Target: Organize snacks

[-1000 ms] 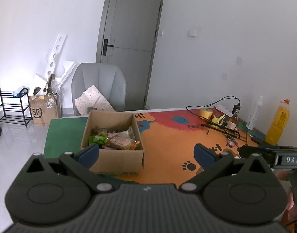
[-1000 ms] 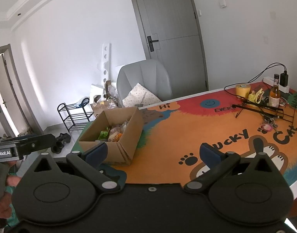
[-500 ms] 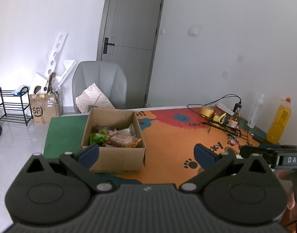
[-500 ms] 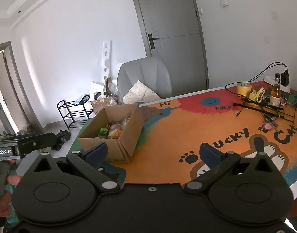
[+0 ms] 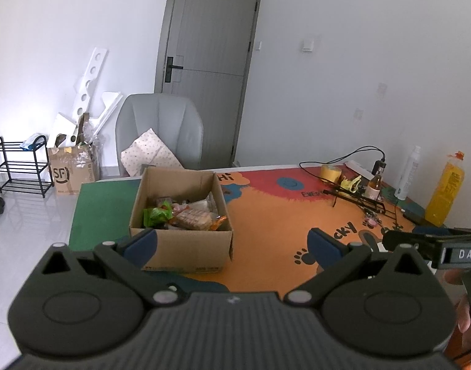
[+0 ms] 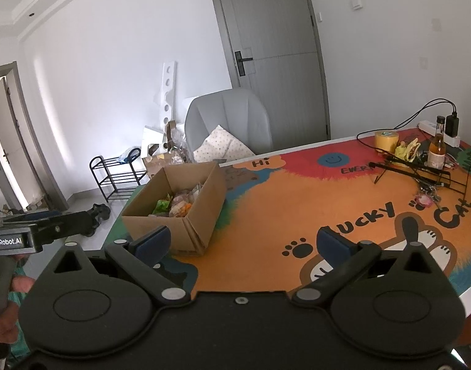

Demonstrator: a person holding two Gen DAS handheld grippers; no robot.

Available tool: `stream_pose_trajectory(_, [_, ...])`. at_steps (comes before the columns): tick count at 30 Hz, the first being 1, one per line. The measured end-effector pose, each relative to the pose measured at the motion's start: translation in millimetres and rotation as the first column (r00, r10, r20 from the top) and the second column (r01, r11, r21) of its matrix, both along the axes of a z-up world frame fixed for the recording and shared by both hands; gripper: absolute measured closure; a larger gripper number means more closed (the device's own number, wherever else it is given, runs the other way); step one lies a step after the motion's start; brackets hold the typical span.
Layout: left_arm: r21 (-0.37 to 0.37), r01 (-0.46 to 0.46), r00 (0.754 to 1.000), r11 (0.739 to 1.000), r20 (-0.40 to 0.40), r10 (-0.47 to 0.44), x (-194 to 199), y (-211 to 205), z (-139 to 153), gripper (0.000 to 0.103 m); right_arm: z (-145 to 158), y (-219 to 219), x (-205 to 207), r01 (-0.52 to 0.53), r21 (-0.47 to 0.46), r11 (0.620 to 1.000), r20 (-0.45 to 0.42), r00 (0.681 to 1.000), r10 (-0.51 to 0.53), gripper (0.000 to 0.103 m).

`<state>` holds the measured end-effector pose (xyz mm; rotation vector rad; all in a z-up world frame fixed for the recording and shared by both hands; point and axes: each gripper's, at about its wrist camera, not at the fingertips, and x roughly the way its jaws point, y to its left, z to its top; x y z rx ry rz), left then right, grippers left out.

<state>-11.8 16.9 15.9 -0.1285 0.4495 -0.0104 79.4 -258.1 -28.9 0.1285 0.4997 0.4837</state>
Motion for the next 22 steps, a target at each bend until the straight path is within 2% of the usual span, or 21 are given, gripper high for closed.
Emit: stream_pose_trajectory(22, [0.009,0.015,1.000,1.000,-0.012,-0.015,5.3,-1.4,-2.1,0.000,-7.7,4.3,3.5,-0.006,-0.020,1.000,-0.013,1.000,0.005,0.000])
